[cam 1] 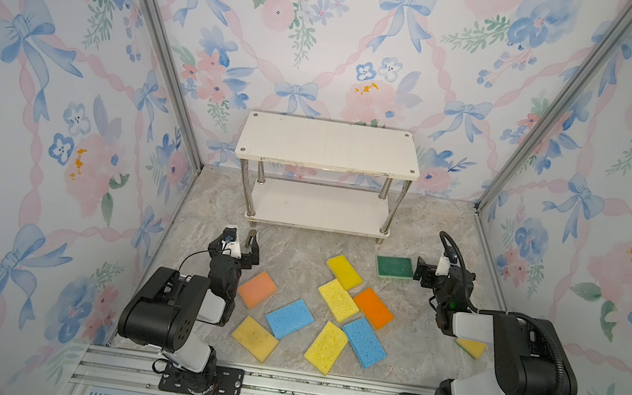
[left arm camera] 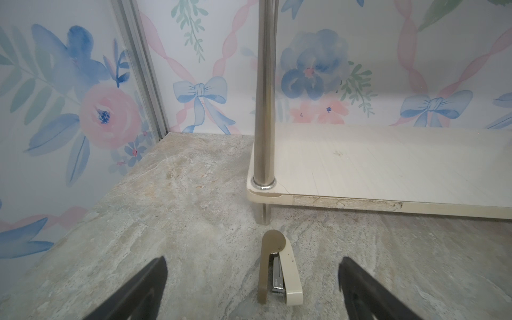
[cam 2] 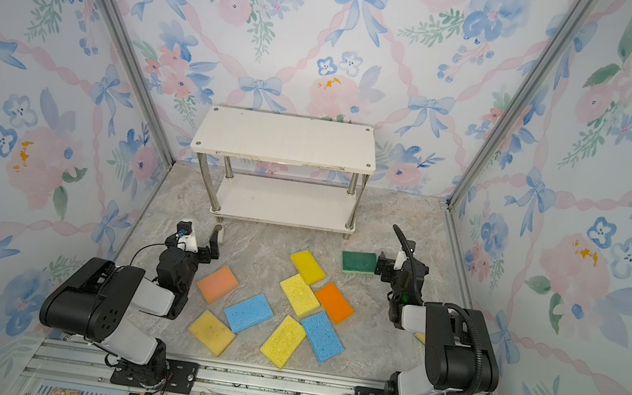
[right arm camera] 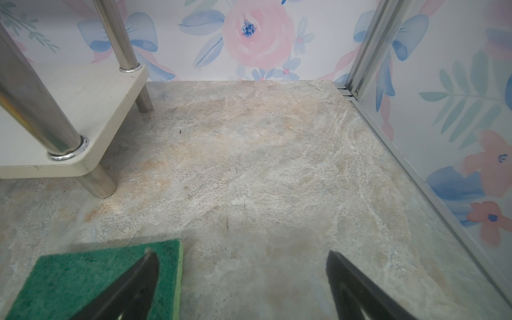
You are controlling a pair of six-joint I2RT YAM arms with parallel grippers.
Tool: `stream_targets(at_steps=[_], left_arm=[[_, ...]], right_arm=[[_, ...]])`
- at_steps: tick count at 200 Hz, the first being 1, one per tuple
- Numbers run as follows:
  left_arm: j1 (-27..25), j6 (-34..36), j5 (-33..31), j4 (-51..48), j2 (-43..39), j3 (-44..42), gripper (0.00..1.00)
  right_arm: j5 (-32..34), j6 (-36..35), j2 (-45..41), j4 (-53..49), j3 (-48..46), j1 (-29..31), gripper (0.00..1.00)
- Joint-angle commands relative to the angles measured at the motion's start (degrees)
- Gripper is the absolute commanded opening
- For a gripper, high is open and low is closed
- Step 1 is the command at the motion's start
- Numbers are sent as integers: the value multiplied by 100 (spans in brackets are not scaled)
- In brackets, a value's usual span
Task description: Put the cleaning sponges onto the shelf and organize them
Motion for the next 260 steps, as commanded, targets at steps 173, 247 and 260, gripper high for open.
stream_targets(at_steps=[173, 247, 260], left_arm=[[-218, -1984, -111, -6523, -1343, 2931, 98], [-433, -2556, 2230, -7589, -1578, 3333, 98], [-516, -2612, 2453, -7741, -1587, 3416, 98]], right_arm=[[-288, 2565, -1736, -7778, 3348, -998, 97], [-941, 3060, -1778, -9507, 4434, 50, 97], [-1045, 3242, -1729, -9648, 4523, 200, 97]])
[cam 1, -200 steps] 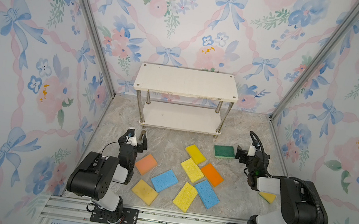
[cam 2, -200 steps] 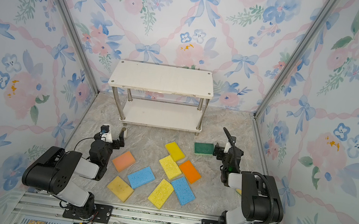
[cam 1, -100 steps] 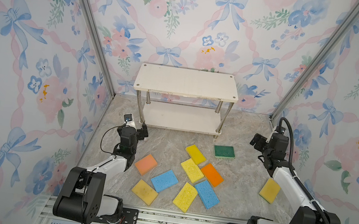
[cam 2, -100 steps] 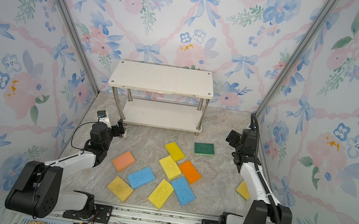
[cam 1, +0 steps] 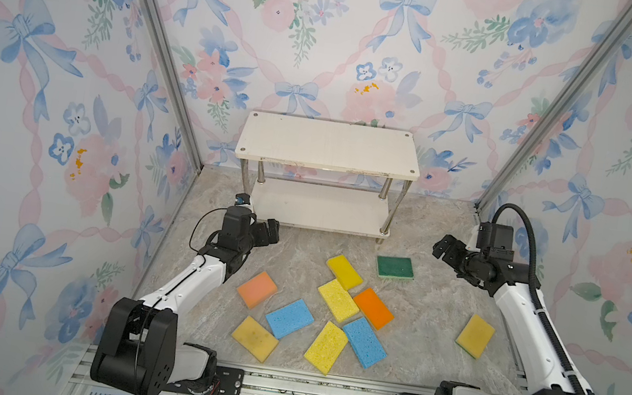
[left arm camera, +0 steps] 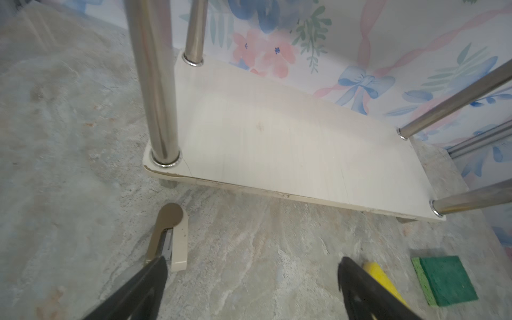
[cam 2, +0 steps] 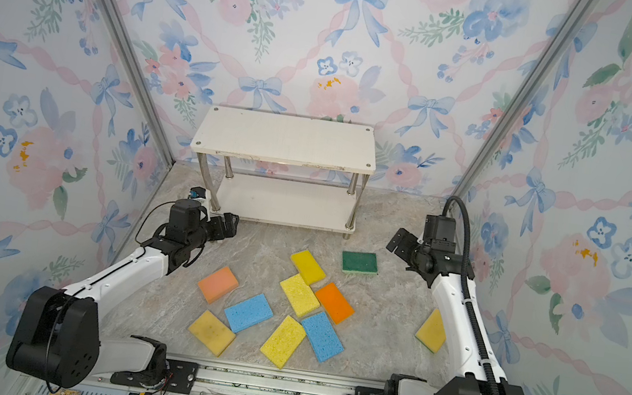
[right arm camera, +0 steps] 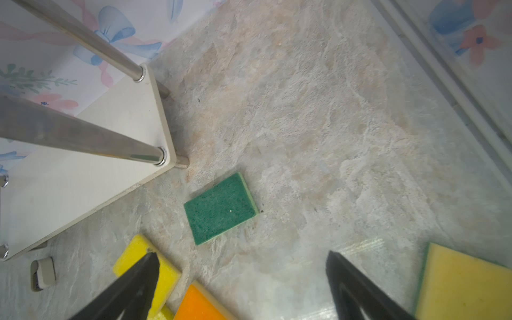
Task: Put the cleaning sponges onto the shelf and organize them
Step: 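Move the right gripper over the green sponge while the left gripper advances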
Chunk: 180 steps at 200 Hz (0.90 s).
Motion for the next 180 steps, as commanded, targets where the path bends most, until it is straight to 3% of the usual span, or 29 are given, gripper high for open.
stream_targets(at_steps=[1, 64, 180], left_arm=[[-147, -297, 862, -558, -140, 208, 98], [-852, -524, 1547, -748, -204, 95, 98], [-868, -569, 2267, -812, -106, -105, 98]], right_arm=[[-297, 392, -39, -786, 285, 254, 97], [-225, 1487, 83, -855, 261, 1034, 97], [173, 2440, 377, -829, 37, 1894, 97]])
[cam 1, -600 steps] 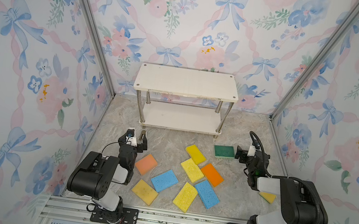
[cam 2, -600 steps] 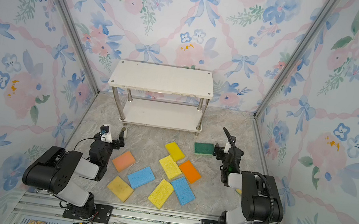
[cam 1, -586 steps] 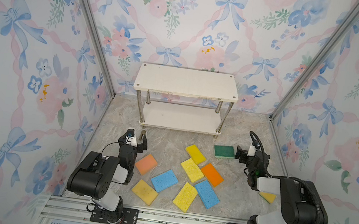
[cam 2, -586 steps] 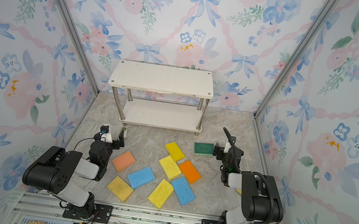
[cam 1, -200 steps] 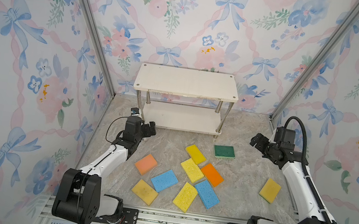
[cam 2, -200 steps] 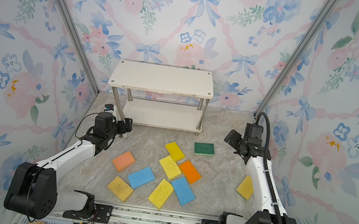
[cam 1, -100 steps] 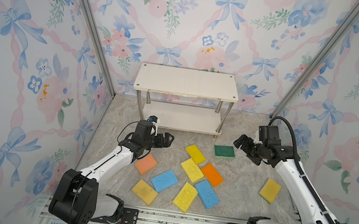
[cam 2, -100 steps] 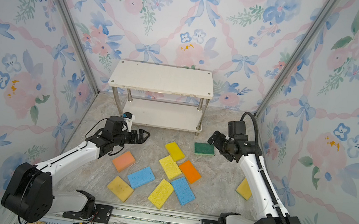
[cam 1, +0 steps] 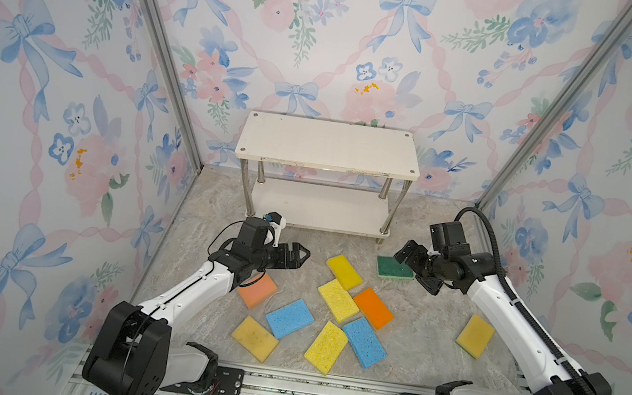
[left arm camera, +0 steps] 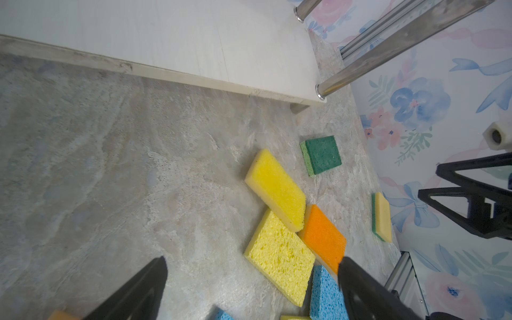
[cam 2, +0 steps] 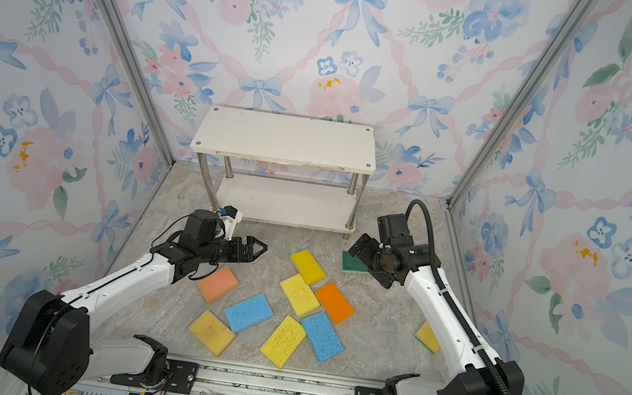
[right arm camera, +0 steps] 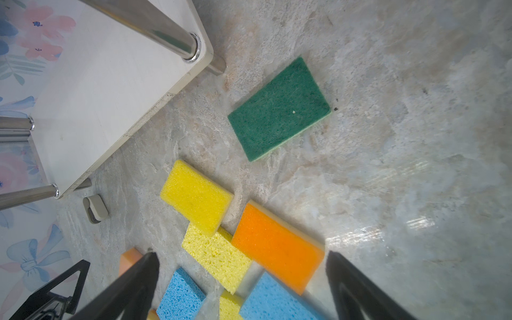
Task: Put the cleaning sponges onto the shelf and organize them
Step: 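Move the right gripper over the green sponge while the left gripper advances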
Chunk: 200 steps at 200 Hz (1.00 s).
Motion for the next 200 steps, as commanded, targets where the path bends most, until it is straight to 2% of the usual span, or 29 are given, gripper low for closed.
stream_targets(at_steps=[1, 45, 108, 129, 153, 200], left_arm=[[-4, -77, 298, -77, 89, -9, 98], [-14, -65, 284, -67, 46, 10, 98], [-22, -290, 285, -64, 255, 147, 98], [-23, -316, 238, -64, 261, 171, 98], [-22, -370, 171, -66, 260, 195, 98], [-22, -377, 189, -70, 369, 283, 98]], right_arm=[[156, 271, 32, -136, -104, 83, 97], [140, 335, 242, -169, -160, 42, 100], [133, 963, 359, 500, -810, -49, 89], [214, 1515, 342, 898, -1089, -125, 82], [419, 2007, 411, 1337, -1240, -109, 81], [797, 2120, 808, 1752, -1125, 18, 77]])
